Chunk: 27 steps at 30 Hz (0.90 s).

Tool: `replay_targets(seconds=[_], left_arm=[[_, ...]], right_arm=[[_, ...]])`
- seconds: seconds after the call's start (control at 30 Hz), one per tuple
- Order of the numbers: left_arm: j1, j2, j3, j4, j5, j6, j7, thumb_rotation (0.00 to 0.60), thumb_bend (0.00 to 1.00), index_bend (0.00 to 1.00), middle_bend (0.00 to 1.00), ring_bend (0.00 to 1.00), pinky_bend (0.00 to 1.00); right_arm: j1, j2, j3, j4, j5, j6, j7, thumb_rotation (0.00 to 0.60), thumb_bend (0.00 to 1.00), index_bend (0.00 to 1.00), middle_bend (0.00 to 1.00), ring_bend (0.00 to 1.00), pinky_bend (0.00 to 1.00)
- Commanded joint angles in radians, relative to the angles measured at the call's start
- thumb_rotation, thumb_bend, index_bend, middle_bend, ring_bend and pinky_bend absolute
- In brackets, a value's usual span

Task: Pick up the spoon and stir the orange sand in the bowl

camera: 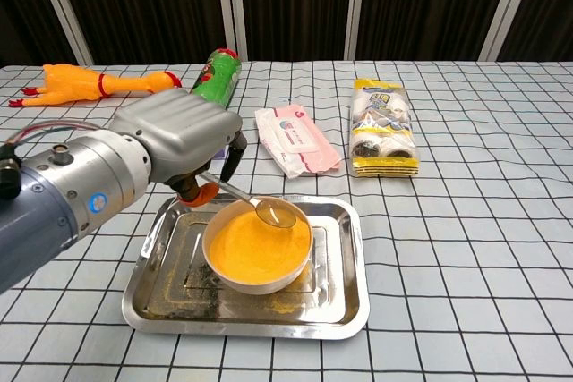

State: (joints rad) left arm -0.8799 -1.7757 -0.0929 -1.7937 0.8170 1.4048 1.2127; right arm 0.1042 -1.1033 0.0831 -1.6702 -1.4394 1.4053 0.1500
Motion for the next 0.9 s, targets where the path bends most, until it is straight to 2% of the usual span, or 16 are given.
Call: replay_targets(seconds=[0.03,0.2,0.5,0.9], left_arm=[[-0.010,0.017,0.036,0.015,0.059,-0.013,0.018,0.600,0.79,0.75,1.00,1.00,1.00],[-0.032,0.051,0.093,0.052,0.158,-0.038,0.080,0.600,0.79,0.77,1.00,1.00,1.00],[-0.064,0.078,0.152,0.145,0.294,-0.093,0.155,0.600,0.79,0.79,1.00,1.00,1.00],[-0.127,0.080,0.134,0.205,0.430,-0.190,0.229,0.600,0.79,0.79,1.00,1.00,1.00]], right_arm=[[0.000,0.000,0.000,-0.001,0.000,0.000,-0.001,0.600,0.43,0.00,0.00,0.00,0.00],[0.000,0.001,0.001,-0.002,0.004,-0.003,0.003,0.600,0.43,0.00,0.00,0.00,0.00],[0.000,0.002,0.001,-0.004,0.003,-0.003,0.003,0.600,0.43,0.00,0.00,0.00,0.00],[0.001,0.004,0.001,-0.004,0.004,-0.007,0.016,0.600,0.43,0.00,0.00,0.00,0.00]])
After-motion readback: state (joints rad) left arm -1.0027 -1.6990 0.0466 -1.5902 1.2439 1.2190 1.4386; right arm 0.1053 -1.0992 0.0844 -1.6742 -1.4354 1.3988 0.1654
